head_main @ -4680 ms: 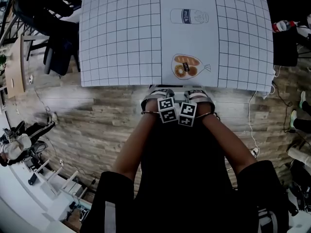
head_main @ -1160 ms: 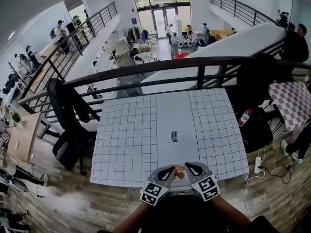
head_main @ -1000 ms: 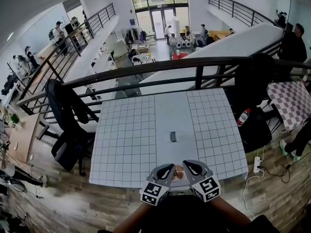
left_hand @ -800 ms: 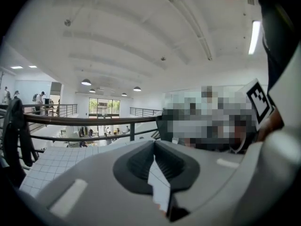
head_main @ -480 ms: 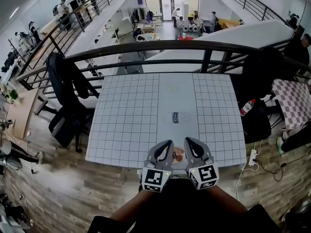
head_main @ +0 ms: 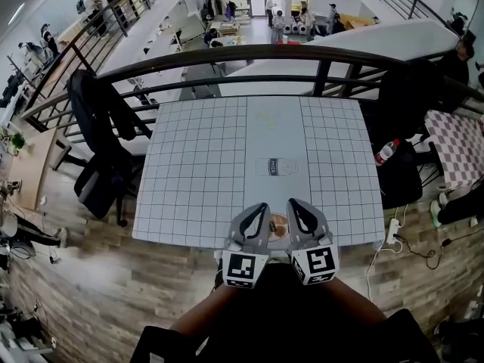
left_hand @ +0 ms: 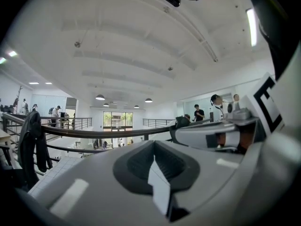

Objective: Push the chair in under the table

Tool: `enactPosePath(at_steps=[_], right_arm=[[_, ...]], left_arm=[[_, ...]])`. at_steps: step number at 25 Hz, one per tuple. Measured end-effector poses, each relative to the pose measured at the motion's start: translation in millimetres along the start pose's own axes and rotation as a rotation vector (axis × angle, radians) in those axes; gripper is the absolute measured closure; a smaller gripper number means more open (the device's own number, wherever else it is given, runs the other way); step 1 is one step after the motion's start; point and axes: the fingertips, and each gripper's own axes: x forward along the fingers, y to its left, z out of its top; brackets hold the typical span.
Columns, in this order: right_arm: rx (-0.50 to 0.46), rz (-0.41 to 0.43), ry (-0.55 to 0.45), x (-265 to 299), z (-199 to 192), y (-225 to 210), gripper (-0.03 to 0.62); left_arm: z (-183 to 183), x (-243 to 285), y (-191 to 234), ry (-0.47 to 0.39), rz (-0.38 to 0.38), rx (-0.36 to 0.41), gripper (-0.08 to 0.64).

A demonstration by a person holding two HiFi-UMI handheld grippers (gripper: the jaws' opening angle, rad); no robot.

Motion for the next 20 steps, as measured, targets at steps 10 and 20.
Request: enactPosePath(at_steps=[10,20], right_arm=[[0.002,-0.013,0.006,-25.4,0.0,5.8,0.595],[-0.016,0.022,0.048,5.3,-19.3,-2.5,0.595]], left_arm=[[7.6,-24.3,-16.3,-0.009,0.013,0.026,0.549],[-11.2,-0.8,3.2,-0.004,0.045,0.011,0.549]])
